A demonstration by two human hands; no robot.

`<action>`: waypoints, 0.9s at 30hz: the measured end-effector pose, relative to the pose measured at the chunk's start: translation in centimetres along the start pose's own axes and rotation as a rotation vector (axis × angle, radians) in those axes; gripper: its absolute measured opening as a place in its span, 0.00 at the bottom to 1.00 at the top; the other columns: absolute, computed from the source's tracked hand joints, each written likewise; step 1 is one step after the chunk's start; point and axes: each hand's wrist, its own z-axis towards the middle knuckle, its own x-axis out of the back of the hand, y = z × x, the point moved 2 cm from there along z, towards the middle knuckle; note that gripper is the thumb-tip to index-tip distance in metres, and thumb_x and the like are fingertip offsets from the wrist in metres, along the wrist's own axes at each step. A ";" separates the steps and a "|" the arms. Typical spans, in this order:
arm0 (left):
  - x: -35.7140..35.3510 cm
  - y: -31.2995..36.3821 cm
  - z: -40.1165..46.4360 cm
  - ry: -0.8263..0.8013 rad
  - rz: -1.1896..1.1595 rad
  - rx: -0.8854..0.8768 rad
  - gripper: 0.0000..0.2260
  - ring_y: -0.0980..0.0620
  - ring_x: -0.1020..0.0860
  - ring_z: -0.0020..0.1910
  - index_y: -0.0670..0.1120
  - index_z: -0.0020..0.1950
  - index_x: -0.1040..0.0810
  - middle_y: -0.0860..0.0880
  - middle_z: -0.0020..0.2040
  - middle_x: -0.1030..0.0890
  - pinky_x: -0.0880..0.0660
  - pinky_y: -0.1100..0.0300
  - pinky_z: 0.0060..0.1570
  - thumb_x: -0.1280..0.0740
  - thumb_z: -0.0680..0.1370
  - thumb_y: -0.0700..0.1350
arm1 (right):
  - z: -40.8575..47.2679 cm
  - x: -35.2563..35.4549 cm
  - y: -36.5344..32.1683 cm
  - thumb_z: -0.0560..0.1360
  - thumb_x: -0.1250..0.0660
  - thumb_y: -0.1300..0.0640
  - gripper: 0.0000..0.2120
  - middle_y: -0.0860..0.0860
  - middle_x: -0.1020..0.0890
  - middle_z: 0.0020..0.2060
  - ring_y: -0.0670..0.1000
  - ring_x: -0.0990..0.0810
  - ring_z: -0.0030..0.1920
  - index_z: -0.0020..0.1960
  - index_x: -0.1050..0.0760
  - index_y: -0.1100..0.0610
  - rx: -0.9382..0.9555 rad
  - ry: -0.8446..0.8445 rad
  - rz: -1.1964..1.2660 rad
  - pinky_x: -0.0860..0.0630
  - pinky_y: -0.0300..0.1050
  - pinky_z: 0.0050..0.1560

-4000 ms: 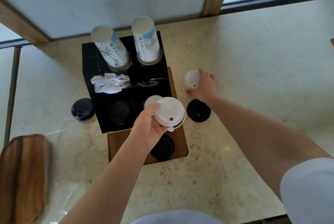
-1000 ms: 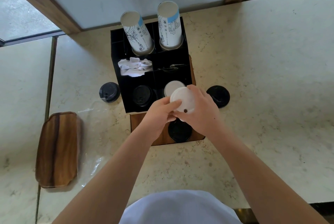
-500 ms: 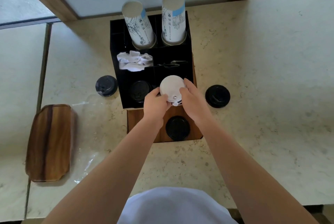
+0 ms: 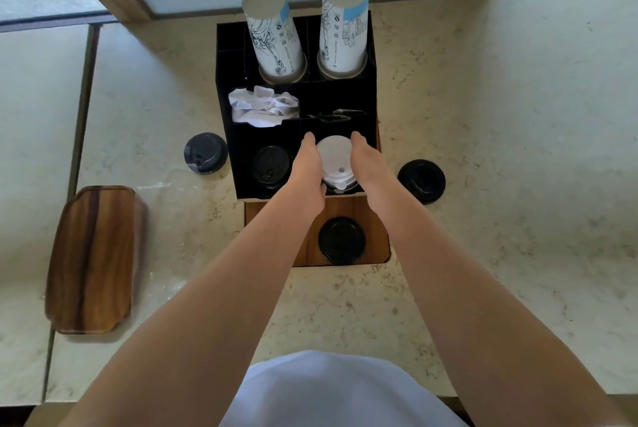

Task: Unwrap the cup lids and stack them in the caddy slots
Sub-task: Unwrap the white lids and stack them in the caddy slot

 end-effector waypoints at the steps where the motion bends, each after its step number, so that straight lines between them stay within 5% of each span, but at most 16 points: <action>1: -0.2 0.1 0.0 0.006 0.010 0.000 0.21 0.48 0.20 0.55 0.49 0.63 0.25 0.47 0.56 0.19 0.23 0.55 0.59 0.38 0.80 0.63 | 0.1 0.0 0.0 0.82 0.51 0.39 0.29 0.50 0.27 0.45 0.47 0.31 0.42 0.77 0.38 0.55 -0.002 0.000 0.001 0.38 0.47 0.53; 4: -0.5 0.2 0.0 0.022 0.049 0.007 0.18 0.48 0.19 0.51 0.49 0.60 0.25 0.47 0.52 0.19 0.22 0.56 0.49 0.37 0.80 0.61 | 0.2 0.1 0.0 0.82 0.51 0.40 0.29 0.52 0.28 0.54 0.49 0.29 0.46 0.76 0.36 0.55 -0.013 -0.007 -0.007 0.36 0.46 0.49; 7: -0.7 0.3 0.4 0.049 0.126 -0.022 0.17 0.45 0.21 0.57 0.45 0.68 0.28 0.44 0.56 0.21 0.22 0.52 0.58 0.35 0.81 0.50 | 0.3 0.1 0.3 0.82 0.51 0.39 0.28 0.55 0.25 0.61 0.49 0.27 0.48 0.75 0.35 0.54 -0.008 -0.021 -0.007 0.35 0.44 0.47; 12: -0.8 0.2 0.7 0.075 0.383 -0.091 0.19 0.38 0.26 0.68 0.36 0.73 0.32 0.36 0.72 0.28 0.27 0.48 0.60 0.42 0.82 0.39 | 0.3 0.2 1.1 0.82 0.50 0.38 0.30 0.55 0.30 0.73 0.56 0.30 0.70 0.78 0.38 0.54 0.022 -0.030 0.001 0.35 0.50 0.67; 17: -0.2 -0.9 0.6 0.063 0.516 -0.208 0.23 0.38 0.26 0.64 0.40 0.74 0.34 0.37 0.65 0.26 0.25 0.51 0.54 0.40 0.79 0.33 | -0.1 0.3 2.1 0.83 0.50 0.41 0.27 0.52 0.28 0.70 0.48 0.30 0.61 0.78 0.37 0.52 0.116 -0.036 -0.010 0.36 0.46 0.59; 23: 0.1 -1.1 0.7 0.036 0.628 -0.269 0.22 0.40 0.25 0.62 0.39 0.73 0.33 0.37 0.64 0.24 0.25 0.45 0.63 0.39 0.78 0.33 | 0.2 0.2 1.9 0.83 0.51 0.43 0.26 0.53 0.25 0.66 0.53 0.27 0.62 0.77 0.36 0.53 0.134 -0.037 -0.046 0.33 0.47 0.57; 27: 0.3 -0.8 1.0 0.011 0.668 -0.238 0.20 0.41 0.24 0.59 0.37 0.72 0.33 0.37 0.65 0.25 0.26 0.52 0.53 0.41 0.79 0.33 | 0.1 -0.1 1.9 0.84 0.52 0.46 0.25 0.55 0.27 0.69 0.53 0.27 0.63 0.77 0.37 0.55 0.165 -0.026 -0.109 0.35 0.45 0.55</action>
